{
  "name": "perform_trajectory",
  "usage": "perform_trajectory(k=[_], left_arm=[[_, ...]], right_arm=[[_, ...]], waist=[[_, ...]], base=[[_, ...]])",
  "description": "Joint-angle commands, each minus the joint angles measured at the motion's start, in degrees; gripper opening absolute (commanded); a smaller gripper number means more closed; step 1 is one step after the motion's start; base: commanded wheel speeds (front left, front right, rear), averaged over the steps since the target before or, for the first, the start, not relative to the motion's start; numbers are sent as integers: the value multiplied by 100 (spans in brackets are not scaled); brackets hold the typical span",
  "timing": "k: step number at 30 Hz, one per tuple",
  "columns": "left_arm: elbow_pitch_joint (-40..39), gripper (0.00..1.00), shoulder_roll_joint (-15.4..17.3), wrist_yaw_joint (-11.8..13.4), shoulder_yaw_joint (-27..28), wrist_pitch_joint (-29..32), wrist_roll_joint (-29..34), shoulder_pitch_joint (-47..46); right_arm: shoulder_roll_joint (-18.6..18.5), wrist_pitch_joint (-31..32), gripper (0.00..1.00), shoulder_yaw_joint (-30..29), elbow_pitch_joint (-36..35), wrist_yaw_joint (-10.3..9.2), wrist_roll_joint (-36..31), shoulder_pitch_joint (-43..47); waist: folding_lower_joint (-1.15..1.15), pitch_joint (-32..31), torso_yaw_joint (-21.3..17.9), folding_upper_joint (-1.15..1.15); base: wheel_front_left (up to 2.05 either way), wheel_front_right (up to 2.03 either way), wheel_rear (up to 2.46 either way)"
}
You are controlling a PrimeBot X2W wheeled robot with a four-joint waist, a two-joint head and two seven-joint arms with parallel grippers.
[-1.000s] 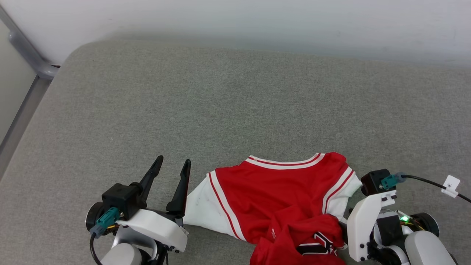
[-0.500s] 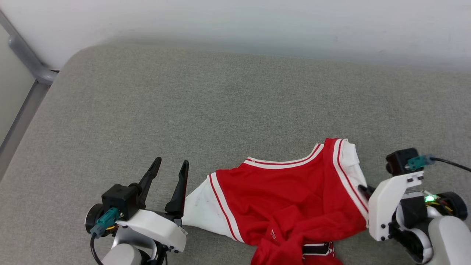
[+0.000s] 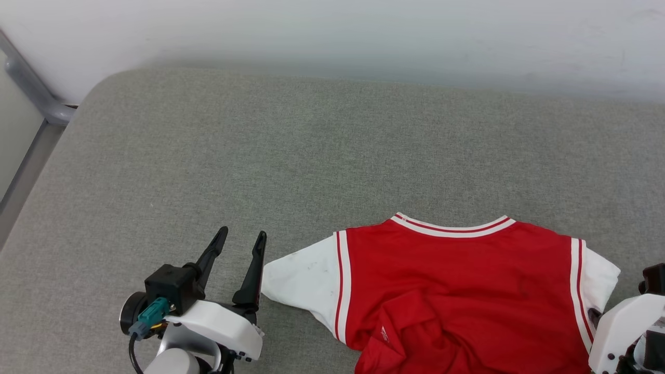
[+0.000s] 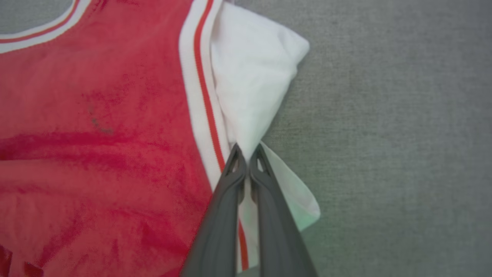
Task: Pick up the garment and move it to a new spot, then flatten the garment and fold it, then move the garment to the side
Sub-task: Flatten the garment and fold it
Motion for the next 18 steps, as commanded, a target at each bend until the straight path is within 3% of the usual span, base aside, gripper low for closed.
perform_trajectory(k=[1, 2, 3, 10, 18], left_arm=[[8, 100, 33, -7, 21, -32, -16, 41], [18, 100, 40, -12, 23, -32, -23, 45], [25, 100, 41, -13, 19, -32, -24, 46], [50, 100, 76, 22, -18, 17, -24, 75], [98, 100, 101, 126, 6, 45, -85, 268]], right_arm=[[35, -90, 0, -24, 57, -3, -20, 32], [88, -171, 39, -52, 158, -3, 25, 35], [123, -269, 100, -46, 248, -3, 11, 41], [266, -1480, 100, -181, 381, -2, -3, -72], [315, -2949, 100, 46, 113, -2, -285, 60]], waist=[[0, -8, -12, 0], [0, -10, -22, 0], [0, -18, -29, 0], [0, -151, -39, 0], [0, -445, -83, 0]], base=[[0, 0, 0], [0, 0, 0], [0, 0, 0], [0, 0, 0], [0, 0, 0]])
